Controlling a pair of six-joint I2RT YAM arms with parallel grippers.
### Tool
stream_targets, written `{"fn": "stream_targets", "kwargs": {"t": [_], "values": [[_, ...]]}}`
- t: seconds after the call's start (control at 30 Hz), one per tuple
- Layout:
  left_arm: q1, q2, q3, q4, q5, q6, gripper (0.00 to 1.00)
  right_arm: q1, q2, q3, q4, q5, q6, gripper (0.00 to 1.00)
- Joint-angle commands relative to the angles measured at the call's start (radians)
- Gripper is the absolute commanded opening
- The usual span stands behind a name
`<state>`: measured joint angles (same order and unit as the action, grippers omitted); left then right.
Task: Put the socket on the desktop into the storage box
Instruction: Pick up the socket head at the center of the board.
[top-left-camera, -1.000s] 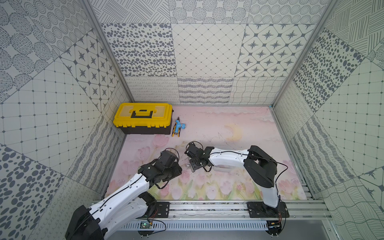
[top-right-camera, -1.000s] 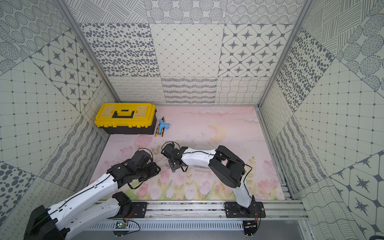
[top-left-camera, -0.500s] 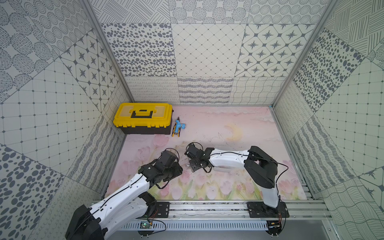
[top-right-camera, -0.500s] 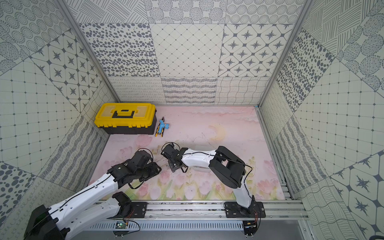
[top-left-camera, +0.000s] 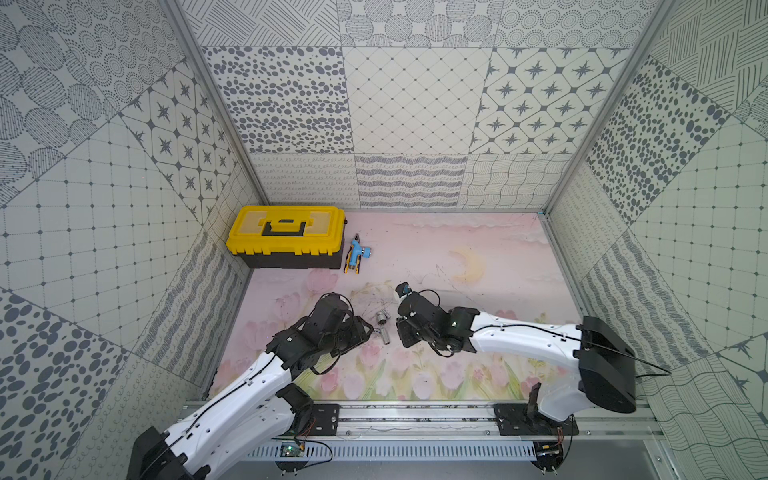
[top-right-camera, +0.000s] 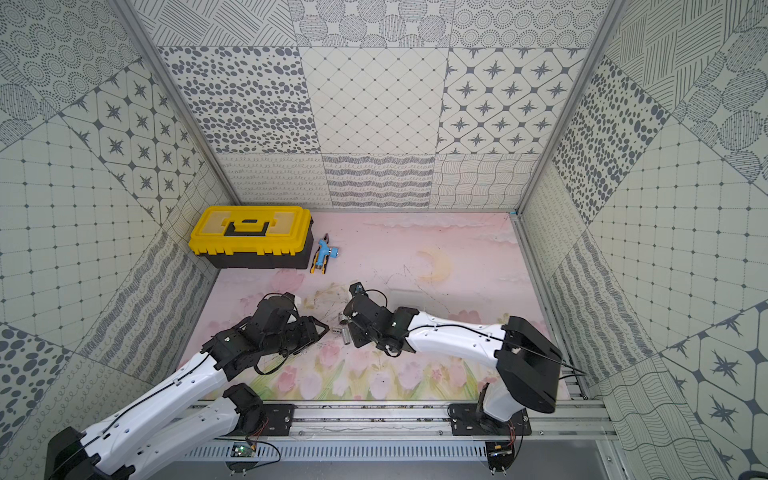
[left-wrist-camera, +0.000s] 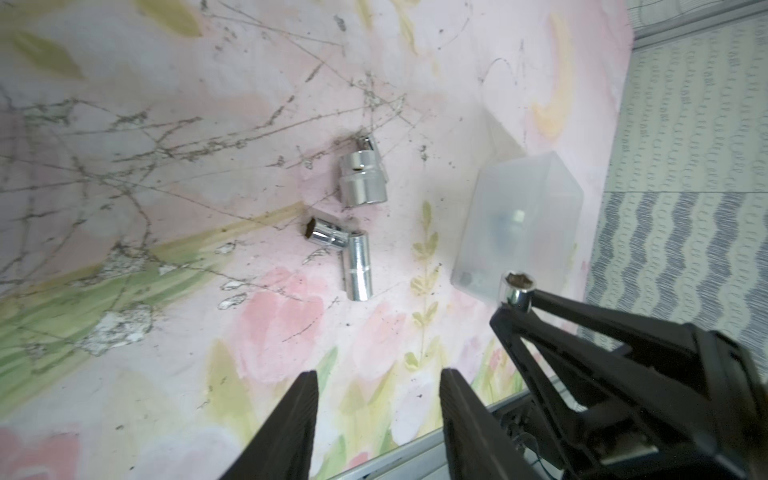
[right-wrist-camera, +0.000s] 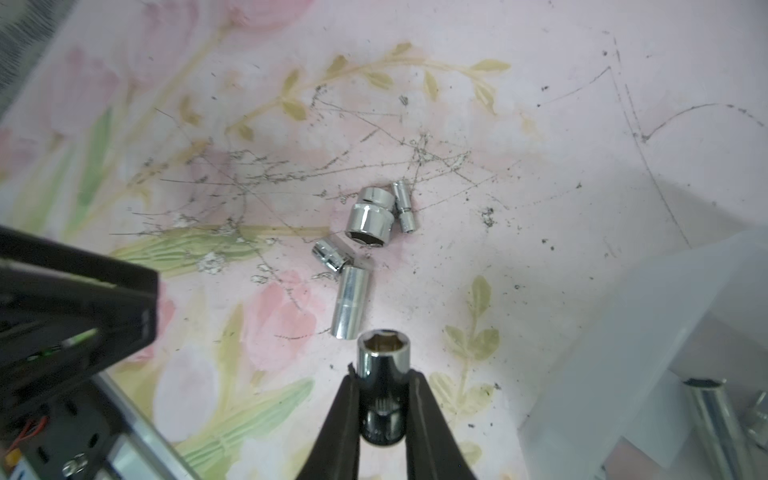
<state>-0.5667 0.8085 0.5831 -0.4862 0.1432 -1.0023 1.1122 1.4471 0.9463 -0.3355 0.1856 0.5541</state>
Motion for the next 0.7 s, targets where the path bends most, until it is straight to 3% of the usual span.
{"fn": "stream_targets", "kwargs": {"t": [0.0,0.23,0.43,0.67], "values": [[0.006,-0.016,0.017,0.213,0.201,-0.052,0.54,0.000,-0.167,-0.133,0.198,-0.088,0.059,0.00],[-0.033,0.045,0.018,0.420,0.319,-0.141,0.56,-0.018,-0.386,-0.246,0.237,-0.174,0.072,0.00],[-0.122,0.102,0.063,0.494,0.315,-0.147,0.59,-0.020,-0.402,-0.222,0.186,-0.196,0.056,0.00],[-0.160,0.149,0.086,0.509,0.317,-0.136,0.54,-0.021,-0.400,-0.194,0.163,-0.210,0.040,0.00]]}}
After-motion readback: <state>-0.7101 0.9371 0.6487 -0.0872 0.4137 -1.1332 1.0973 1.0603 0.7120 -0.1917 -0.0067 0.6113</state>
